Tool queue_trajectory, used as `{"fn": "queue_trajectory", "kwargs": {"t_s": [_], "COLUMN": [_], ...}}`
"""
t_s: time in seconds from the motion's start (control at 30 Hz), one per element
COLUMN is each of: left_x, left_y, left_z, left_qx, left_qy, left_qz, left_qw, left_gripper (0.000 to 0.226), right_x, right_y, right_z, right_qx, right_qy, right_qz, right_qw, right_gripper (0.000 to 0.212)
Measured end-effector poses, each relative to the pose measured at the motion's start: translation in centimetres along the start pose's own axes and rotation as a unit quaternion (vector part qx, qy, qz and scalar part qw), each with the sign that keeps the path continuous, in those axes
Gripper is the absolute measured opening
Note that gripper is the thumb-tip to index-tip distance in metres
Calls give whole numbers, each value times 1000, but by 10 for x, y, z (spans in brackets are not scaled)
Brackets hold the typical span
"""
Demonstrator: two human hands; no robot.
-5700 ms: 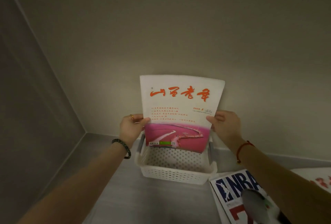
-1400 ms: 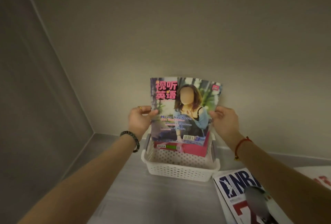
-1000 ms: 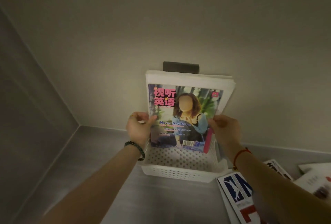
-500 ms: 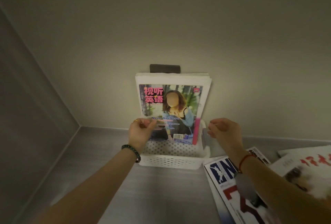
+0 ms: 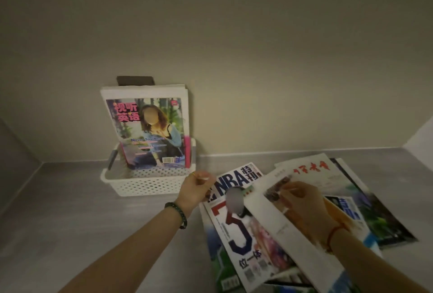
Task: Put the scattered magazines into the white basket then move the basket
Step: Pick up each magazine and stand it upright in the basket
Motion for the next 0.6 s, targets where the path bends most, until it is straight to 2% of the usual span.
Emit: {"fn": "queue_trajectory", "kwargs": {"t_s": [0.13,0.2,0.33,0.43,0.5,0.53,0.6], "left_x": [9,14,28,33,40,43,43], "left_y": [60,88,131,150,166,174,185], "left_z": [-19,-30,-47,-61,-67,-72,-87], "left_qx": [-23,-59,-31,-84,-100,-144,-329], "left_qy": [-29,-37,-50,-24,5,30,67], "left_qz": [-26,-50,-68,-63,-107,-132,-153], "left_qw": [999,996,996,994,989,980,930], "left_gripper": [32,36,17,34,34,35,48], "right_x": [0,-5,-14,-16,-17,-18,-21], "right_y": [-50,-68,-90,-96,-94,-91,-87], "right_z": [39,60,96,118,131,136,142], "right_qx": [39,63,140,173,185,201,277], "right_qy": [-5,2,17,40,50,46,33], "right_qz": [20,19,-13,-57,-80,-93,-105], "right_qw": [999,998,990,982,978,974,955], "right_gripper": [4,10,12,5,21,33,57]}}
Point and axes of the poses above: each hand's wrist, its own x-axis away from the middle knuckle, its own y-axis out of the palm, z = x × y, the point moved 6 cm from there along -x, towards the middle knuckle, and after that the axes turned 7 degrees about x, right-handed, at the moved point
